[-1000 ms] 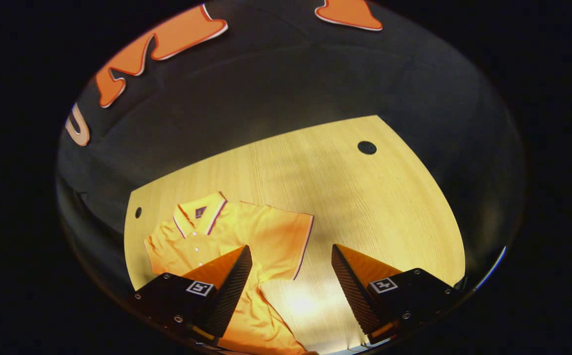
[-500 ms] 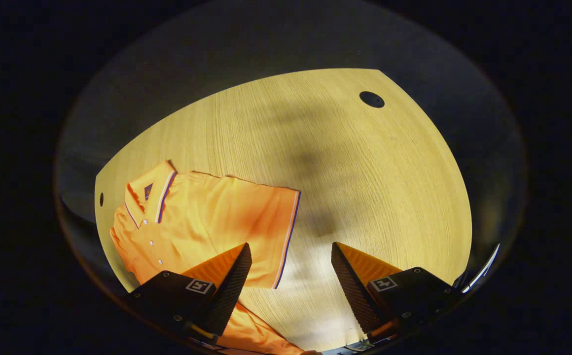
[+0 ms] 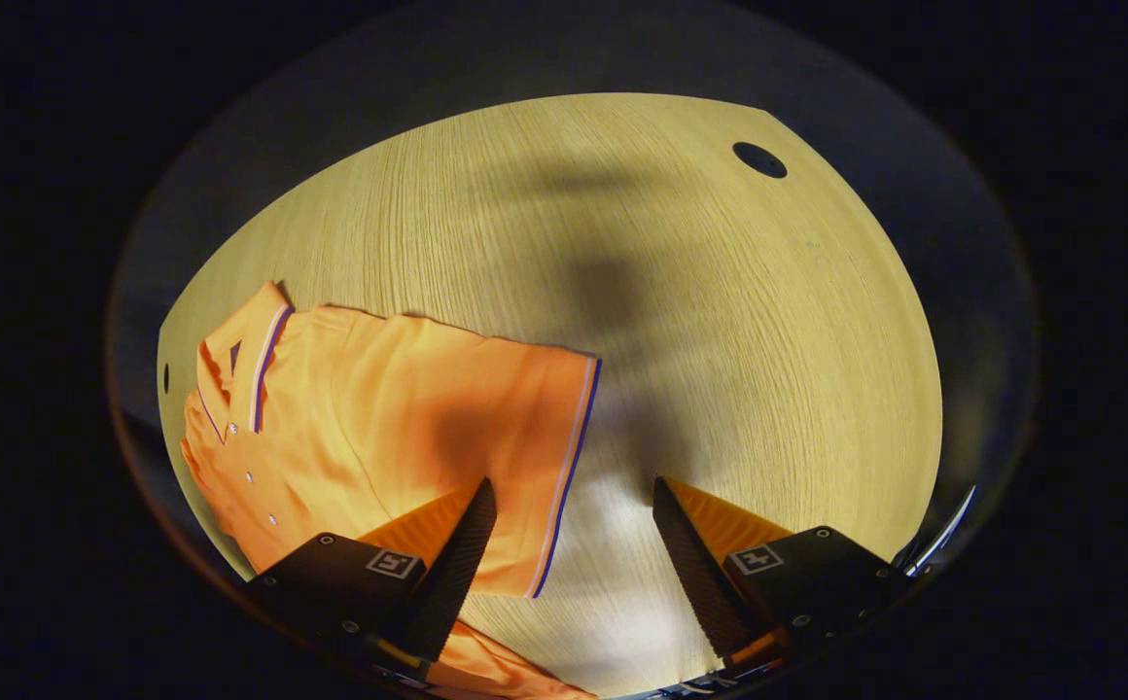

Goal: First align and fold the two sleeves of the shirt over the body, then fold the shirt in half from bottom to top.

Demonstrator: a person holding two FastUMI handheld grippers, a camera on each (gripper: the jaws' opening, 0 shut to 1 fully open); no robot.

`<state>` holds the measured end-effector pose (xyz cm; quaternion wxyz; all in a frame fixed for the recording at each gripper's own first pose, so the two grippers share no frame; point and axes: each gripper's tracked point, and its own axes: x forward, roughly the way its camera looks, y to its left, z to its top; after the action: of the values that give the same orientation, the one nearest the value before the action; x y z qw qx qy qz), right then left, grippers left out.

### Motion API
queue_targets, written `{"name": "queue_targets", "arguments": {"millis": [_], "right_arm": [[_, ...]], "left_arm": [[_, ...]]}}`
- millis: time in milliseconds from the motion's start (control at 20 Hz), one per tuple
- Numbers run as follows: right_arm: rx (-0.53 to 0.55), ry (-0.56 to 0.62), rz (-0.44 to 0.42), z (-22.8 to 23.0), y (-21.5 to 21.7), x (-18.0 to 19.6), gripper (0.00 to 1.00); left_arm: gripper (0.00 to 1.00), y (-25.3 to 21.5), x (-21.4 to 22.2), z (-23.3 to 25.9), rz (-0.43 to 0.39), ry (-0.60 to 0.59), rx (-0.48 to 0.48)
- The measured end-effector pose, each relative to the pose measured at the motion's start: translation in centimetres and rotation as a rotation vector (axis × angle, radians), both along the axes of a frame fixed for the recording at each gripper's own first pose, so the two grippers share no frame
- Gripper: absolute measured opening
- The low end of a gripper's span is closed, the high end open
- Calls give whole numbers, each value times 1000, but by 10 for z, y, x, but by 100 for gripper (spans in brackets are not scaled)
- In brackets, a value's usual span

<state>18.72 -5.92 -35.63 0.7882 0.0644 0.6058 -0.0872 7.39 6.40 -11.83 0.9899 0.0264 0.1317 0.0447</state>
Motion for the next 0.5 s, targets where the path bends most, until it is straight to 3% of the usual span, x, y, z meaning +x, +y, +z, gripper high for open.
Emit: {"name": "queue_targets", "arguments": {"millis": [150,350,500], "right_arm": [[8,-2,-7,0,3,1,94],[15,-1,-34,0,7,2,76],[29,-14,-42,3,11,5,27]], "left_arm": [[98,1,-1,-3,9,5,-9],[98,2,-3,-9,11,19,-29],[98,10,-10,-6,15,14,-20]]}}
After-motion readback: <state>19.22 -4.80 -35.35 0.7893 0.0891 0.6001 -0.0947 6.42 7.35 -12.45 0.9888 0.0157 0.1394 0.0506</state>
